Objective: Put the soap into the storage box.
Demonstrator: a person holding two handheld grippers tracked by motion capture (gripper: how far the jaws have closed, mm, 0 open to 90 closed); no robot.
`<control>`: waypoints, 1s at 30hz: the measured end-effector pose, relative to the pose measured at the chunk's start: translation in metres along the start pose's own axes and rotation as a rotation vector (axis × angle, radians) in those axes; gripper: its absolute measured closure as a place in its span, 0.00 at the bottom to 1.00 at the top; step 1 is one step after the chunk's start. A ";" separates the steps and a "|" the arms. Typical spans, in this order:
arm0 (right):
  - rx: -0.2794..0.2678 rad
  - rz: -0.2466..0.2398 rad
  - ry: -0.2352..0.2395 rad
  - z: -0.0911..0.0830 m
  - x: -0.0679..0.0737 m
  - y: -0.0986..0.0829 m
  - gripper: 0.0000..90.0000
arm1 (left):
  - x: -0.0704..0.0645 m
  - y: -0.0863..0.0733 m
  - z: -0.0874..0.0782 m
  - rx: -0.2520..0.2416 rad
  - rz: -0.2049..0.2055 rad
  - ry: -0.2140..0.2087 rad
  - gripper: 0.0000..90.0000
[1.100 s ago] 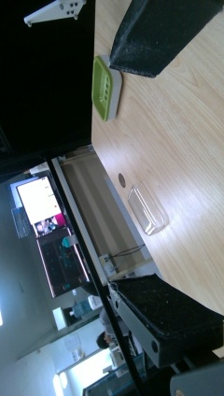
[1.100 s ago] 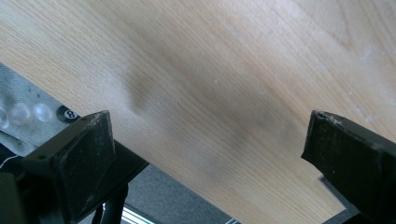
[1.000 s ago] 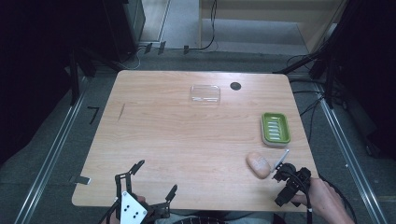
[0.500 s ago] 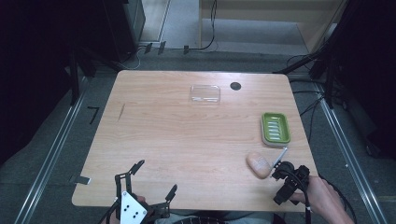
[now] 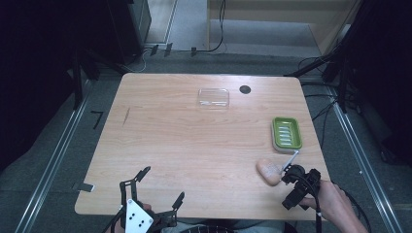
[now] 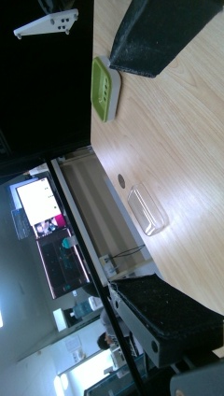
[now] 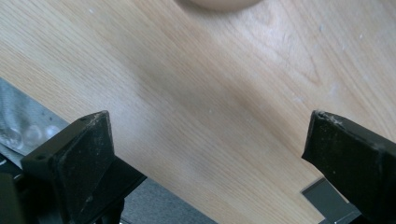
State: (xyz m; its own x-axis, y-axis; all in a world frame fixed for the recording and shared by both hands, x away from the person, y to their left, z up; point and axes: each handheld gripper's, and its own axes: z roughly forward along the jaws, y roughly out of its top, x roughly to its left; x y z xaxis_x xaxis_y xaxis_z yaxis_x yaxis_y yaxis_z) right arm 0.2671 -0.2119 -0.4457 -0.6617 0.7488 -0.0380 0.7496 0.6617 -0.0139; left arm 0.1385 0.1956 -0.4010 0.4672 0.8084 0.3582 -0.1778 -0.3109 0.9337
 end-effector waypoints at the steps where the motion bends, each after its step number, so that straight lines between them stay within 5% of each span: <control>1: -0.009 -0.007 -0.001 -0.001 0.000 0.003 0.02 | 0.000 0.000 0.000 0.000 0.000 0.000 0.00; 30: -0.032 -0.016 0.008 -0.009 -0.004 0.032 0.01 | 0.000 0.000 0.000 0.003 0.002 0.000 0.00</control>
State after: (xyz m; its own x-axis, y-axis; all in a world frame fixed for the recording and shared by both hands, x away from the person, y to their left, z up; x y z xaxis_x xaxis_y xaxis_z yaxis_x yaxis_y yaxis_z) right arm 0.2933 -0.1935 -0.4366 -0.6740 0.7381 -0.0301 0.7379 0.6746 0.0179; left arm 0.1387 0.1959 -0.4011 0.4666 0.8078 0.3602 -0.1763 -0.3141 0.9329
